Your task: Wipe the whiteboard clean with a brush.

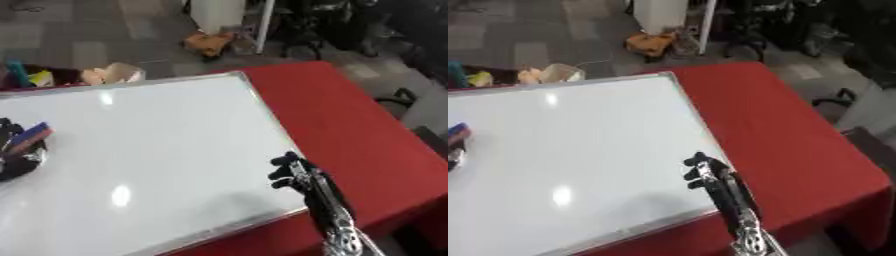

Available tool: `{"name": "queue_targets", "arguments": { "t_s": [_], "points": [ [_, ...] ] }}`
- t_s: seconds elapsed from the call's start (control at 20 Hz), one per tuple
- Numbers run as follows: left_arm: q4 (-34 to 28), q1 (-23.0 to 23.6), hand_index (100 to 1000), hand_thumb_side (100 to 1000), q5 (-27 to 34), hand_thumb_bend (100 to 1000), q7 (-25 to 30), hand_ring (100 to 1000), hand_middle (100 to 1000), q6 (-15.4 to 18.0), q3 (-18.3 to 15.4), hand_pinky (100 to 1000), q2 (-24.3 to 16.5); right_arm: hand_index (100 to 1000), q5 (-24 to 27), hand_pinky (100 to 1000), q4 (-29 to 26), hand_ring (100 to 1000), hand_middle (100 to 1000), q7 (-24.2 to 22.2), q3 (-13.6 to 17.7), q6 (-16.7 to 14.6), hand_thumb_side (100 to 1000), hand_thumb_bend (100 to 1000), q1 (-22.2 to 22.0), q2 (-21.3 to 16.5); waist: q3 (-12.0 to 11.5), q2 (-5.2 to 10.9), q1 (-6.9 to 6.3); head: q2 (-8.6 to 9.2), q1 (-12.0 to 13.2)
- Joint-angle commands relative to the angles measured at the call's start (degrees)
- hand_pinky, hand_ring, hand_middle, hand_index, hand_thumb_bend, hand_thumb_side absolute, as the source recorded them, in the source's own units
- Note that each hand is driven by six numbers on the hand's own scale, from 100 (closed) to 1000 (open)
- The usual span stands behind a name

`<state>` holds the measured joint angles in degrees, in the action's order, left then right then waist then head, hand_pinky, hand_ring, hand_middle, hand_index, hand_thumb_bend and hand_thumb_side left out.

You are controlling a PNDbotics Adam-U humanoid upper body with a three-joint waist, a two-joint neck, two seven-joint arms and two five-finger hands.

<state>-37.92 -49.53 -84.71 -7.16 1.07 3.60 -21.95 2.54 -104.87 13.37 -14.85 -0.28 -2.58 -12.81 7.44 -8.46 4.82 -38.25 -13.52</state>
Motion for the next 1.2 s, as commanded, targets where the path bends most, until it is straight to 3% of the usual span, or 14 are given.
{"name": "queue_targets", "arguments": {
  "t_s": [0.05,0.4,0.95,1.2],
  "points": [
    [1.23,-0.1,758,797,0.04,190,0.29,658,655,0.71,0.65,614,0.28,689,-0.19,606,-1.08,640,483,-0.2,0.21,-0.05,871,100,0.11,-0.34,0.19,0.14,0.14,-0.03,0.14],
    [-0.53,-1.5,761,789,-0.09,147,1.53,652,645,5.62,3.92,609,5.14,689,-0.04,606,-1.29,640,483,-0.46,0.06,0.07,870,100,0.05,-0.22,0.6,0.28,0.51,-0.1,0.63],
    [-6.07,0.75,763,806,1.59,131,4.86,642,636,17.55,12.72,596,8.31,689,0.1,606,-1.05,640,483,-0.43,0.04,0.01,872,100,0.38,-0.22,0.91,0.22,0.09,-0.08,0.74],
    [-7.65,1.48,760,795,2.79,139,6.51,646,640,18.0,13.69,598,7.49,689,0.17,606,-0.95,640,482,-0.35,0.1,-0.07,872,100,0.46,-0.33,0.91,0.35,-0.13,0.08,0.65]
  ]
}}
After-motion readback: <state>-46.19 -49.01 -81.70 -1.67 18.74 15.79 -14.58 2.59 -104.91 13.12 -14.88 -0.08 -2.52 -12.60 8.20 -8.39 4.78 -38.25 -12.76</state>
